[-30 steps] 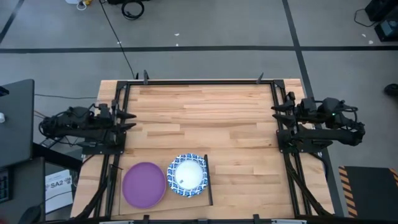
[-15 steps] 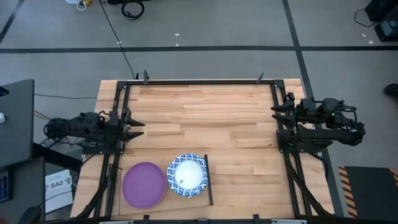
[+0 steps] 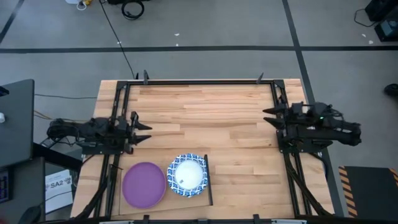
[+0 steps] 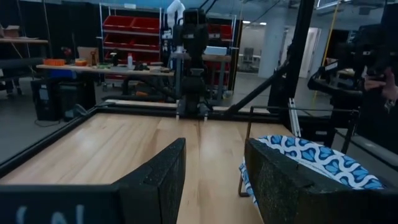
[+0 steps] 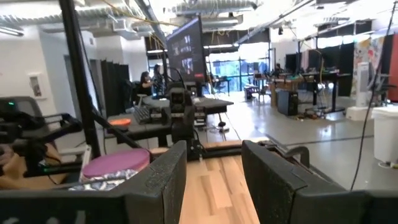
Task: Place and stack plates onto a shelf
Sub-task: Return to Home Position
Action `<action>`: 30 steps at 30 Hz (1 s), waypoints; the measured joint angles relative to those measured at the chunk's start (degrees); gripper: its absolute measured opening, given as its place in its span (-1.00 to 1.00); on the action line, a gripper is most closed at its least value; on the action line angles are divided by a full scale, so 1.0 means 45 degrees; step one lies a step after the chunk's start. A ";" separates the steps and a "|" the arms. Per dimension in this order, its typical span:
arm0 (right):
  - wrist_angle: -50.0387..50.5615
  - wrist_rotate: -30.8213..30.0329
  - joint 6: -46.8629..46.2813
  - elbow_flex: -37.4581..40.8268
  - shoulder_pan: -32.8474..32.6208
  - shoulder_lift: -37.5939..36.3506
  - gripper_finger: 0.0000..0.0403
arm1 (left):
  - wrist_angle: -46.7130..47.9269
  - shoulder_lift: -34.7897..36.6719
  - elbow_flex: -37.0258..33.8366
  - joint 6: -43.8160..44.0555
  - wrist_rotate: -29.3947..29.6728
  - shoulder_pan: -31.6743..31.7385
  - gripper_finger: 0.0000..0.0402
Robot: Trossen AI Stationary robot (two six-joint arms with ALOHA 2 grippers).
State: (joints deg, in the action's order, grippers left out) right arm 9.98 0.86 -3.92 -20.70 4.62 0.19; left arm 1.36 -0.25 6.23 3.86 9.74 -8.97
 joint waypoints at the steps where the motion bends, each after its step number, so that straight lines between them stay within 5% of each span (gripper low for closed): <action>1: -0.0327 -0.0104 0.0006 0.0343 0.0000 0.0005 -0.20 | -0.0134 0.0004 -0.0112 0.0000 0.0004 0.0000 -0.15; 13: -0.2451 -0.1407 -0.0079 0.2768 0.0005 0.0005 -0.20 | -0.1499 -0.0023 -0.1270 -0.0529 0.0110 0.0044 -0.15; 30: -0.3921 -0.1413 -0.0466 0.4520 0.0005 0.0102 -0.20 | -0.1572 -0.0020 -0.1274 -0.1681 0.0160 0.0039 -0.15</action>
State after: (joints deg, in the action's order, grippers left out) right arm -7.67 -5.50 -6.01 -0.36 4.64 0.64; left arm -5.72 -0.34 0.49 -3.70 10.46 -8.80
